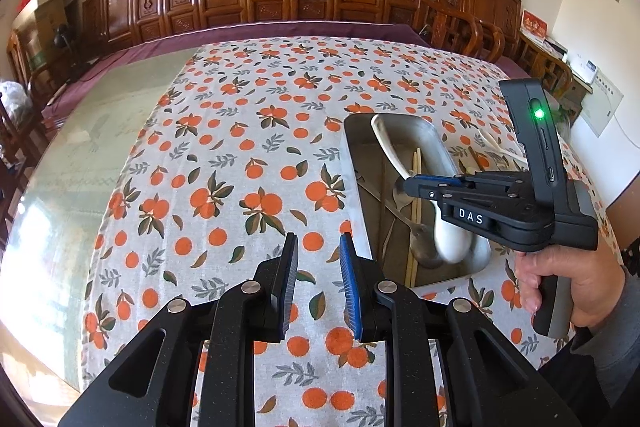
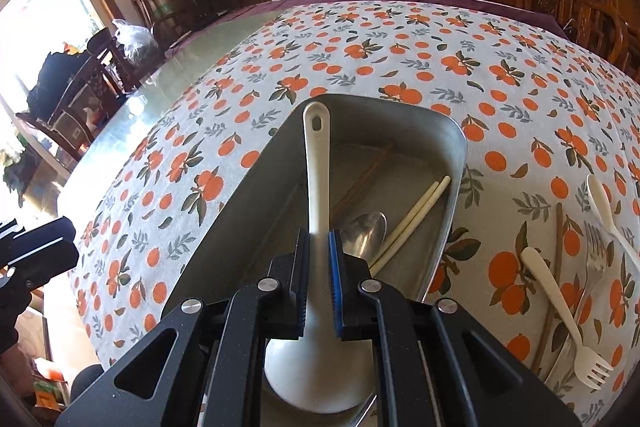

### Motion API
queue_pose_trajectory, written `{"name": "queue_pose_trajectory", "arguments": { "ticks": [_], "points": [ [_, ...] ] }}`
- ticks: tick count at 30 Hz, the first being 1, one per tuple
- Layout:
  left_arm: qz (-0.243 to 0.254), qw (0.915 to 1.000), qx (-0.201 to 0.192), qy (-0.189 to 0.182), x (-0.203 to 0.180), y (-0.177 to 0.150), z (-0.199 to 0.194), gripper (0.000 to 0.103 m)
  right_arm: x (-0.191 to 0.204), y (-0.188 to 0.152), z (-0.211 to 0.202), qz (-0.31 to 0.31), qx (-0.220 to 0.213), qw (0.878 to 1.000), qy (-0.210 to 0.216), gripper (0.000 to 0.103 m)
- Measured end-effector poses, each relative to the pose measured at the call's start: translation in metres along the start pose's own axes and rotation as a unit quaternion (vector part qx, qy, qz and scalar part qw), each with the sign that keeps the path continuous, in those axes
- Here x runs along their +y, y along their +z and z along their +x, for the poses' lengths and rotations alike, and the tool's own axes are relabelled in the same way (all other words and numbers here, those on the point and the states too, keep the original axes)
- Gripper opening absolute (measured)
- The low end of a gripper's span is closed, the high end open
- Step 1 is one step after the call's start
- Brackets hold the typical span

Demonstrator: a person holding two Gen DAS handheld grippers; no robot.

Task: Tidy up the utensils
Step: 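Lower the white plastic spoon into the grey tray and open the right tool, then grasp a white plastic fork with the right tool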

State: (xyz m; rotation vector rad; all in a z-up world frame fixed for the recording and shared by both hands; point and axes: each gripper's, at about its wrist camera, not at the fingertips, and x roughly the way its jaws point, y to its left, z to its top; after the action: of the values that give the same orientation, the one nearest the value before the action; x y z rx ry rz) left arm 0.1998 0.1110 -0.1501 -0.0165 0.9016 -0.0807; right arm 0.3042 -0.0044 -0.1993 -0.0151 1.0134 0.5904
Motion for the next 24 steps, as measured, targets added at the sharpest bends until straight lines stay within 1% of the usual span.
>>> {"name": "queue_pose_trajectory", "arguments": {
  "ticks": [6, 10, 13, 21, 23, 24],
  "points": [
    [0.006, 1.0, 0.001, 0.002, -0.007, 0.001, 0.0, 0.02, -0.001, -0.002, -0.004, -0.003, -0.005, 1.0, 0.005, 0.012],
    [0.011, 0.9999, 0.002, 0.002, -0.014, 0.001, 0.001, 0.02, -0.004, -0.004, -0.014, -0.001, -0.012, 1.0, 0.012, 0.012],
    [0.014, 0.9999, 0.002, 0.0, -0.021, 0.002, 0.001, 0.02, -0.006, -0.005, -0.025, -0.003, -0.02, 1.0, 0.016, 0.012],
    [0.028, 0.9996, 0.003, -0.007, -0.046, 0.005, 0.008, 0.021, -0.022, -0.01, -0.07, -0.013, -0.059, 0.998, 0.019, 0.012],
    [0.033, 0.9994, 0.005, -0.009, -0.055, 0.006, 0.011, 0.022, -0.028, -0.013, -0.082, -0.013, -0.066, 0.998, 0.02, 0.012],
    [0.037, 0.9993, 0.005, -0.01, -0.06, 0.007, 0.013, 0.027, -0.032, -0.015, -0.086, -0.013, -0.069, 0.997, 0.019, 0.012]
  ]
}}
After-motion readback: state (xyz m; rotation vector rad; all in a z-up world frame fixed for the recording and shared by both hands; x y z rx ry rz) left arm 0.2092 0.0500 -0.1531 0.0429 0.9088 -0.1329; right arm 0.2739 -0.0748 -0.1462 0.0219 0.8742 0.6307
